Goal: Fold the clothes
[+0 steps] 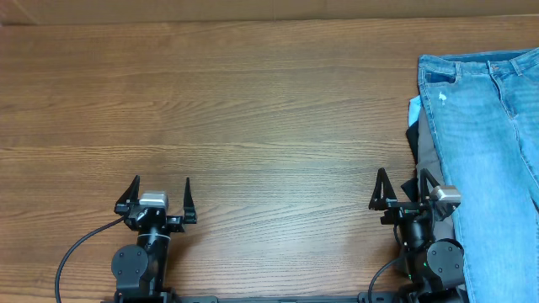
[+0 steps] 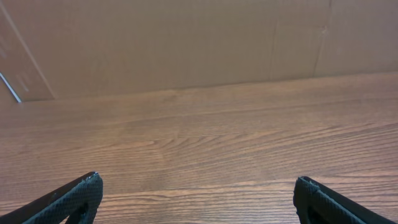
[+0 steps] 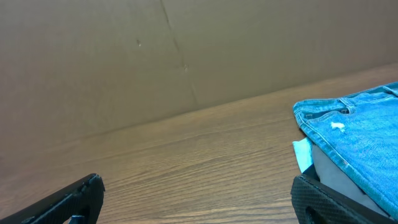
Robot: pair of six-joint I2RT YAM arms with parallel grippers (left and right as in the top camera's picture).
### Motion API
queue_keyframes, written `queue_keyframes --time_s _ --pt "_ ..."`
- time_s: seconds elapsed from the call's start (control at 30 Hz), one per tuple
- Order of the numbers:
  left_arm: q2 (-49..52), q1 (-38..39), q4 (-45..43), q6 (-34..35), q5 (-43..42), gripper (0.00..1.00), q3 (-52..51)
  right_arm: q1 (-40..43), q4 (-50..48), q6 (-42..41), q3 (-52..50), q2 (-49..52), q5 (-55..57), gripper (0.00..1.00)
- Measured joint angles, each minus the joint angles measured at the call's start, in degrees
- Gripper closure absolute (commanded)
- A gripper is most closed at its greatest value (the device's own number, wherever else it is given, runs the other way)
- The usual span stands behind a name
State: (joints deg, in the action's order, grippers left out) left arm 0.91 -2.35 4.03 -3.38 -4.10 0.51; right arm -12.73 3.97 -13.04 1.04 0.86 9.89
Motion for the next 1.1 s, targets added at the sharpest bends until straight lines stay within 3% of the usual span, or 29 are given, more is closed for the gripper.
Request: queue_keyframes --time_s 1.1 --pt "0.0 0.0 0.0 0.0 0.0 0.00 0.0 0.0 0.0 0.0 0.0 0.0 -0.7 0.00"
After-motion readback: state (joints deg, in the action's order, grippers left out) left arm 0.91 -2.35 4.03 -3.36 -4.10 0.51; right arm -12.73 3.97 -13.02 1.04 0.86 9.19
